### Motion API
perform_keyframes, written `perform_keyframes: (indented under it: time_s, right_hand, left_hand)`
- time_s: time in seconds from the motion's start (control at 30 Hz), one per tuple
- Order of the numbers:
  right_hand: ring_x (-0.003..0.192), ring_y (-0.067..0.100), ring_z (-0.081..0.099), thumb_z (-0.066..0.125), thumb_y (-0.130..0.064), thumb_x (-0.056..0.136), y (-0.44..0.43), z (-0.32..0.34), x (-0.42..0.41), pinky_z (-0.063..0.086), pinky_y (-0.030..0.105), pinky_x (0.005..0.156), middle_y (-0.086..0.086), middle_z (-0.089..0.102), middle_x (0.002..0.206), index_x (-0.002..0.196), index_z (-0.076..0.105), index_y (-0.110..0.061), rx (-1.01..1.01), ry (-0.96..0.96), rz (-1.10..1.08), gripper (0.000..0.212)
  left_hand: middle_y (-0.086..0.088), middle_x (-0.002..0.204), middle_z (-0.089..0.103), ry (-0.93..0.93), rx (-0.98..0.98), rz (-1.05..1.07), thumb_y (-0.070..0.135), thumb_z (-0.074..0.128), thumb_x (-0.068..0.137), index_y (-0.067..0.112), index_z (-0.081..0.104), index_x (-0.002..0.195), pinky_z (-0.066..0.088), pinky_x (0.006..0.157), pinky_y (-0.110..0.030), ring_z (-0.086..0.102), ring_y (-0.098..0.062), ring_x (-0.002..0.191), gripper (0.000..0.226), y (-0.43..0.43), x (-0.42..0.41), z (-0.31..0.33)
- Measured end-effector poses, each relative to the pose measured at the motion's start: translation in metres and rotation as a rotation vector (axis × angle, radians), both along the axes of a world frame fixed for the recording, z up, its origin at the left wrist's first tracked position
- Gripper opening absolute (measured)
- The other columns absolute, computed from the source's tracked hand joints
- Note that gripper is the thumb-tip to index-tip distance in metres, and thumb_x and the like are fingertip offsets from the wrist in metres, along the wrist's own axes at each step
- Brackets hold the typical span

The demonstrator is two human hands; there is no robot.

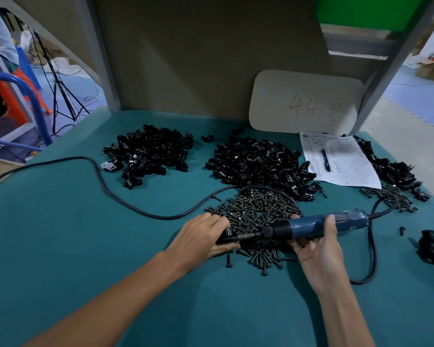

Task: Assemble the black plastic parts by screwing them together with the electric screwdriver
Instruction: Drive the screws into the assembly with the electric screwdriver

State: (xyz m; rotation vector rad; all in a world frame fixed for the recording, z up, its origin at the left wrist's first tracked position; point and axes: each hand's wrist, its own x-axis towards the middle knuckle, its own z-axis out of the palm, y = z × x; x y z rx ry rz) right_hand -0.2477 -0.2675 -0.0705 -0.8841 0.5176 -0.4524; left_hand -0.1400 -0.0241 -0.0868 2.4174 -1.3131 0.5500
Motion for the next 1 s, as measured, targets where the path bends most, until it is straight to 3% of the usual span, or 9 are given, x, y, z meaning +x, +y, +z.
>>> perform_keyframes:
  time_s: [0.17,0.43,0.57,0.73,1.0]
  right_hand:
    - [0.111,0.024,0.07,0.047,-0.055,0.1,-0.0008,-0.0008,-0.0006,0.056,0.04,0.09,0.014,0.069,0.122,0.129,0.052,-0.017,0.016,0.005,0.005,0.048]
    - [0.126,0.03,0.062,0.048,-0.055,0.095,0.0028,0.0026,-0.0013,0.055,0.043,0.093,0.018,0.063,0.129,0.144,0.045,-0.011,0.028,0.011,-0.024,0.066]
    - [0.121,0.027,0.066,0.05,-0.06,0.087,0.004,0.0044,-0.0009,0.056,0.041,0.089,0.019,0.062,0.137,0.146,0.044,-0.013,0.038,0.023,-0.022,0.076]
    - [0.122,0.025,0.065,0.045,-0.056,0.098,0.0034,0.0024,0.0004,0.055,0.041,0.09,0.019,0.06,0.142,0.148,0.043,-0.013,0.054,0.024,-0.018,0.065]
    - [0.123,0.025,0.065,0.044,-0.055,0.099,0.0047,0.0026,0.0002,0.055,0.041,0.091,0.019,0.057,0.145,0.149,0.042,-0.013,0.045,0.029,-0.011,0.065]
  left_hand:
    - [0.006,0.08,0.057,0.003,-0.011,0.003,0.06,0.056,0.092,0.016,0.059,0.092,0.03,0.065,-0.019,0.035,-0.006,0.071,0.044,-0.0009,-0.0007,0.0016]
    - [0.006,0.079,0.057,-0.021,-0.02,0.004,0.058,0.06,0.091,0.017,0.059,0.091,0.03,0.065,-0.018,0.035,-0.007,0.072,0.042,-0.0013,-0.0004,0.0001]
    - [0.006,0.079,0.056,-0.035,-0.02,-0.003,0.058,0.059,0.091,0.017,0.058,0.091,0.029,0.065,-0.018,0.033,-0.007,0.071,0.042,-0.001,-0.0003,-0.0002]
    - [0.006,0.078,0.056,-0.036,-0.032,-0.002,0.058,0.061,0.09,0.018,0.057,0.09,0.028,0.065,-0.017,0.032,-0.006,0.072,0.04,-0.0009,-0.0004,0.0002]
    - [0.007,0.077,0.055,-0.031,-0.027,-0.005,0.057,0.063,0.09,0.018,0.056,0.088,0.028,0.065,-0.017,0.032,-0.006,0.071,0.039,-0.0008,-0.0007,0.0013]
